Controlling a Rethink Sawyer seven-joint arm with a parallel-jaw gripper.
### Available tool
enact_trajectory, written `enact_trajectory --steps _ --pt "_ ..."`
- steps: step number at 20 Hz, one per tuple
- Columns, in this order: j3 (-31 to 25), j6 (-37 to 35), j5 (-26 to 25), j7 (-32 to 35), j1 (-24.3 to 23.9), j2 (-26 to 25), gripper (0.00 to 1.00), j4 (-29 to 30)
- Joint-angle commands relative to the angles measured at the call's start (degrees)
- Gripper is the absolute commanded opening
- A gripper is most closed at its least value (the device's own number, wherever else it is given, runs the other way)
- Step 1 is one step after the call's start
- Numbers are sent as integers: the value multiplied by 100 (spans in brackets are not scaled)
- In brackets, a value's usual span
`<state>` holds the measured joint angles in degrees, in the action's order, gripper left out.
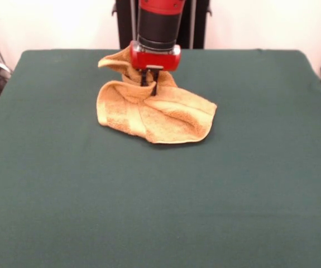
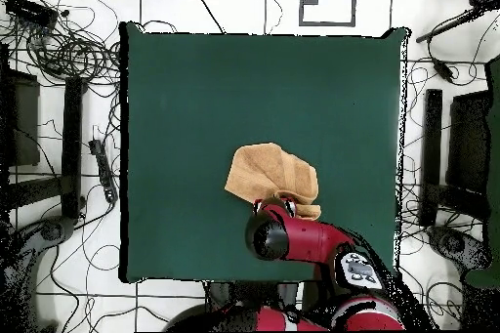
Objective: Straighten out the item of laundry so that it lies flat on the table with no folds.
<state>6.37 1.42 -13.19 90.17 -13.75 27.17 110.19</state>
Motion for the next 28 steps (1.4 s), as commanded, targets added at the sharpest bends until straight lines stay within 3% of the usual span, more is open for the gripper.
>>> enact_trajectory --steps 1,8,14,28 --pt "-501 69 -45 952 -29 -822 0 190" --pt "-553 -51 -256 728 -257 -709 0 208" --pt "-614 54 -784 447 -717 -702 0 174" --pt "-797 -39 -1486 434 -1374 -721 0 -16"
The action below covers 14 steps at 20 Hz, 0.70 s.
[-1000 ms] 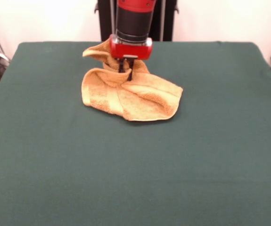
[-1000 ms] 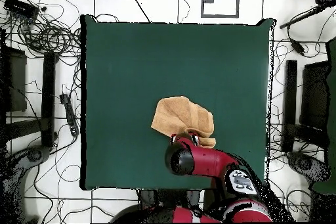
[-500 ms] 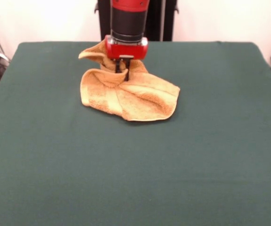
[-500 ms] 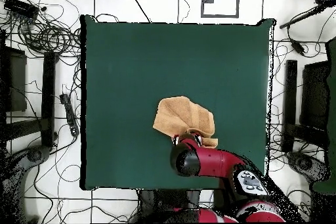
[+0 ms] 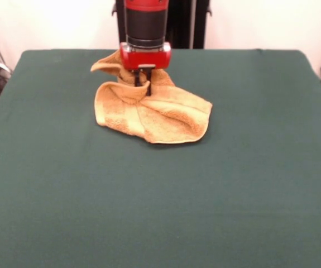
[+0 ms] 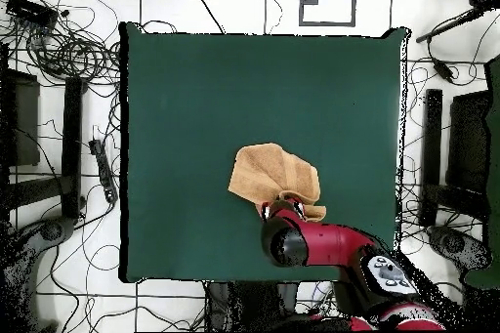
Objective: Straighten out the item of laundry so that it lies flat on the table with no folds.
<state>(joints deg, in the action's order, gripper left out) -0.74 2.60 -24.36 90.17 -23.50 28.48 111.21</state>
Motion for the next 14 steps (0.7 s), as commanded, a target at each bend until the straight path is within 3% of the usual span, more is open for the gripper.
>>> enact_trajectory --steps 1,9,14 --pt "-95 -185 -390 440 -415 -846 0 -126" --pt "-31 -42 -558 562 -419 -951 0 -114" --pt "-104 -110 -166 800 -53 -1009 0 -418"
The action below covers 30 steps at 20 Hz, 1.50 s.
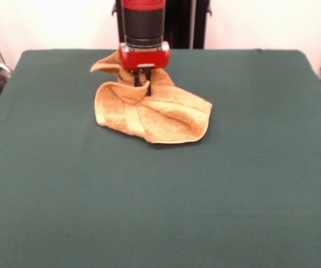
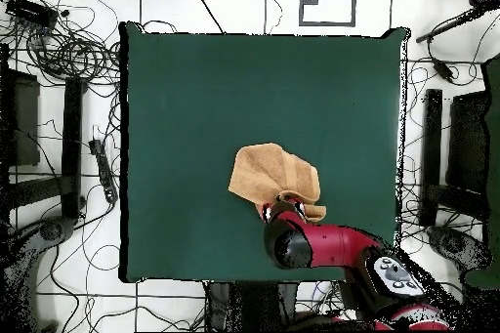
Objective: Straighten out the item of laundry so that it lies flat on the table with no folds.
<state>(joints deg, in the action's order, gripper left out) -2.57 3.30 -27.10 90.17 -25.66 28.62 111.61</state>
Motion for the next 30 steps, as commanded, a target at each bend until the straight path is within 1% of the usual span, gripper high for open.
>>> enact_trajectory --steps 1,3,5,14,23,30 --pt "-6 -282 222 831 199 -1001 0 -542" --pt "-151 -576 438 832 269 -994 0 -792" --pt "-196 -707 617 877 381 -1023 0 -1013" --pt "-112 -1289 1268 946 807 -1171 0 -1848" --pt "-288 -2024 1399 672 793 -1420 0 -2848" --pt "-423 -2178 1314 551 755 -1617 0 -3412"
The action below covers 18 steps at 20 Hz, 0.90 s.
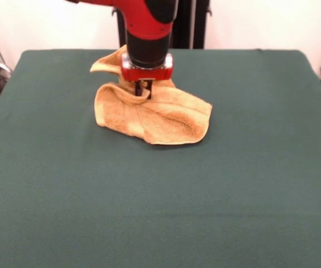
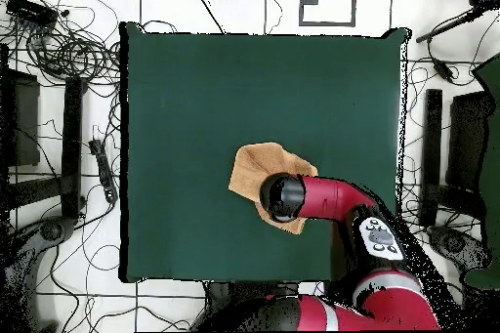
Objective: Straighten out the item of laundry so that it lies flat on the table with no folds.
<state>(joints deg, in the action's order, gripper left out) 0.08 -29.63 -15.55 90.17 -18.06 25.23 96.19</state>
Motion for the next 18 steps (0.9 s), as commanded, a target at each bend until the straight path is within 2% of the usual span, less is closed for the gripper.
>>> enact_trajectory --steps 1,13,18 --pt "-723 1099 140 522 -23 -1302 0 -1936" --pt "-871 473 116 640 64 -1556 0 -2794" --pt "-816 -257 107 627 176 -1504 0 -3056"
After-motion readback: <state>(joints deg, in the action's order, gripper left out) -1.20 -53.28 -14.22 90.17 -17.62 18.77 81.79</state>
